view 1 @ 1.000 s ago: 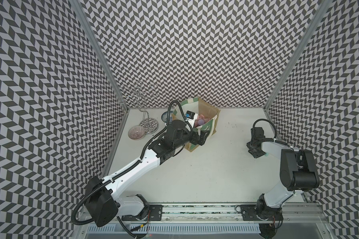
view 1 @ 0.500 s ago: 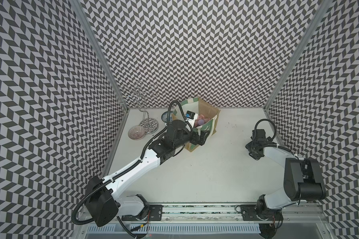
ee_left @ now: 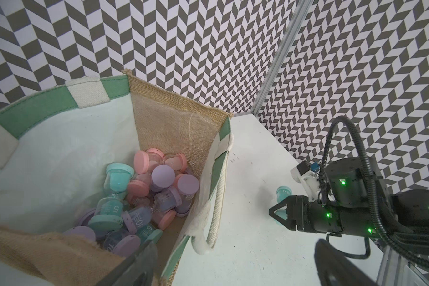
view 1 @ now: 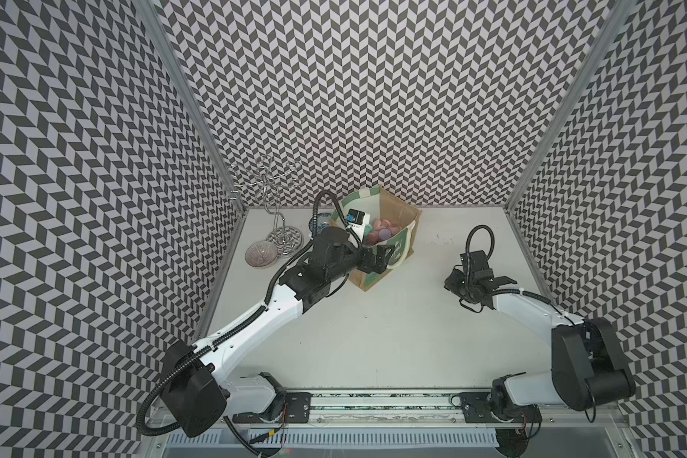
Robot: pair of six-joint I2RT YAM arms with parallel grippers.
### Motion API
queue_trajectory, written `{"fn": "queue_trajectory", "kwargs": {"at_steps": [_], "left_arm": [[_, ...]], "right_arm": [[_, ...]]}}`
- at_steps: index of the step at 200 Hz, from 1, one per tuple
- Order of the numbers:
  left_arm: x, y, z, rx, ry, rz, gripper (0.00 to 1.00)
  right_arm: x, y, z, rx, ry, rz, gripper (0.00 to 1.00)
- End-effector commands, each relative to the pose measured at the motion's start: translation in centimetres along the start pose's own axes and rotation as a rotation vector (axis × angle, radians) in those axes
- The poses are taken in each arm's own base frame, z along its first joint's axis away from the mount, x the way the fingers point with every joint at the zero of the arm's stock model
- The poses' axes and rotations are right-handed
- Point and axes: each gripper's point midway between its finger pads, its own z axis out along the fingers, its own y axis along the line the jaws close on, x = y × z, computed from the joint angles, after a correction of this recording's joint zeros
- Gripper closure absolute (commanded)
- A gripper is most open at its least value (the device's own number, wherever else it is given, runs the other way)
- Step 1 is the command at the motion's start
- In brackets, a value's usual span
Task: Put the hourglass into the canvas bag
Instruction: Pick up the hourglass from the center of the board, then place the hourglass in the canvas bag.
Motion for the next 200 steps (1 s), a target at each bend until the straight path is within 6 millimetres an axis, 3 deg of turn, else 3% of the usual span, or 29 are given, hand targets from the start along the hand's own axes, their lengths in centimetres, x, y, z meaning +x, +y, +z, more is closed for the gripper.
{"fn": "queue_trajectory", "kwargs": {"at_steps": [1,51,120,200], "left_arm": [[-1.1,0.0,-1.4,0.025,-0.041,-0.036,0.01],[-1.7,1.2,-2.7,0.061,-0.080,-0.125,0.01],[-3.4,-0.9,-3.7,0.167,-0.105,-0.207,0.01],[-2.9,-3.2,-0.9,0.291,-0.038,-0.289,0.02]], "right_arm": [[0.3,3.5,-1.4,-0.166,-0.012,-0.094,0.68],[2.8,8.7,-4.9,-0.448,0.028,-0.212,0.66],[4.1,14.4,-12.7,-0.781,-0.049,-0.389,0.66],[4.7,18.0,-19.4,-1.048,-0.150,-0.536,0.67]]}}
